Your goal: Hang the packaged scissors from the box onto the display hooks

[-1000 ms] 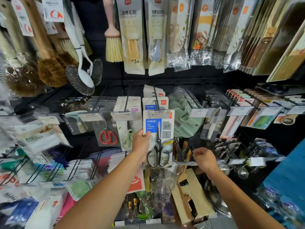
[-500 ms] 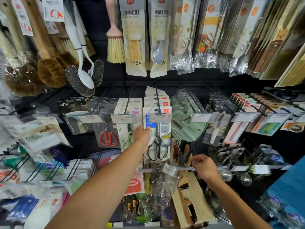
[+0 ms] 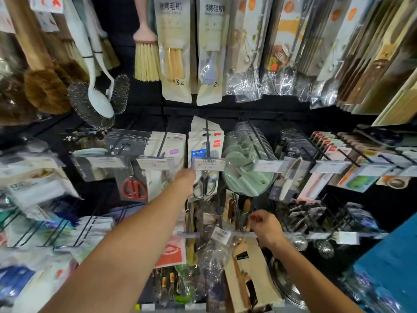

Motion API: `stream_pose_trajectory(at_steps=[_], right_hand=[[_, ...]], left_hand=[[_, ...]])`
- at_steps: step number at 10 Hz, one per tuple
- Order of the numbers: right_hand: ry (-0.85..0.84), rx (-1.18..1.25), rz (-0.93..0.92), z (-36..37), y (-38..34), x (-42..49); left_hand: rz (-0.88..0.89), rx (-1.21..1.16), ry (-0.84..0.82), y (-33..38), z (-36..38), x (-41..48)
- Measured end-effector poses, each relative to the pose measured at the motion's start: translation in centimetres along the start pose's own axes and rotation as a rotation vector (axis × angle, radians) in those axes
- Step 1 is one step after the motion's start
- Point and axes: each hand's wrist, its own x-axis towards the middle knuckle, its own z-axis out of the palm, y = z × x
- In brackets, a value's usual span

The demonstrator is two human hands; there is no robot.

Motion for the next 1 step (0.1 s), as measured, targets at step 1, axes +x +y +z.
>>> stream_pose_trajectory(at_steps=[1], right_hand=[[0.002, -0.024, 0.013, 0.77, -0.30, -0.24]], left_hand=[[-0.149, -0.001, -0.123, -1.31, -0.70, -0.31]])
